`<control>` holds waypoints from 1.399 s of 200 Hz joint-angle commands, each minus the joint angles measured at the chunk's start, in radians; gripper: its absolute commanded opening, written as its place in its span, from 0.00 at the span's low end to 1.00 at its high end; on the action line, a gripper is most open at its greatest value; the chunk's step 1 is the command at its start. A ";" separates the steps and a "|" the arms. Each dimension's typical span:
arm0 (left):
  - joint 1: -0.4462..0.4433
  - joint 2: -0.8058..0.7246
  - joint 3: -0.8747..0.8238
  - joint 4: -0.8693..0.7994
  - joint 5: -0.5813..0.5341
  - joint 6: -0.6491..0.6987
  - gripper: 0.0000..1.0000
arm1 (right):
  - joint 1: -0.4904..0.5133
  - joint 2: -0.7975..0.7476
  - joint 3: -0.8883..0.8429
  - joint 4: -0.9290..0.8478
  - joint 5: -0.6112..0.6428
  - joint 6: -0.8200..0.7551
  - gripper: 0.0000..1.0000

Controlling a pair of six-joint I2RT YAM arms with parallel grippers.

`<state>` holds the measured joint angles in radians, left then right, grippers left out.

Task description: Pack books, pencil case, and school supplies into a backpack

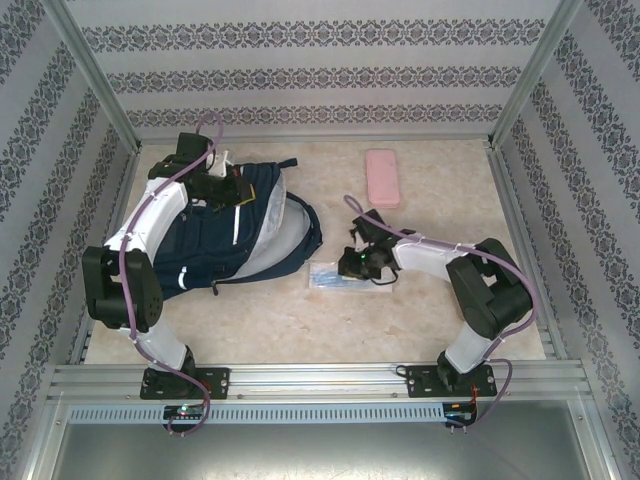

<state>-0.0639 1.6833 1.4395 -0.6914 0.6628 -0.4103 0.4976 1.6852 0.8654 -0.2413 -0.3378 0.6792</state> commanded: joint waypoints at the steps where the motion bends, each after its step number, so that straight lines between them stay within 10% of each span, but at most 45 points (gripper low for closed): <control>1: -0.029 -0.019 -0.035 -0.043 -0.082 0.035 0.03 | -0.060 0.030 -0.036 -0.020 0.106 0.054 0.20; 48: -0.109 -0.038 -0.033 -0.061 -0.167 0.028 0.37 | -0.063 -0.030 0.000 -0.081 0.126 0.010 0.29; 161: -0.549 0.193 0.042 0.125 -0.174 -0.117 0.37 | -0.168 -0.278 -0.201 -0.103 0.131 0.040 0.49; 280: -0.622 0.534 0.227 0.017 -0.167 -0.018 0.32 | -0.226 -0.203 -0.284 0.145 0.017 0.142 0.56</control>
<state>-0.6724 2.2177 1.7100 -0.6369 0.4896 -0.4530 0.3019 1.4113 0.5697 -0.1257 -0.3004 0.8330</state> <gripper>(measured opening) 0.325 0.559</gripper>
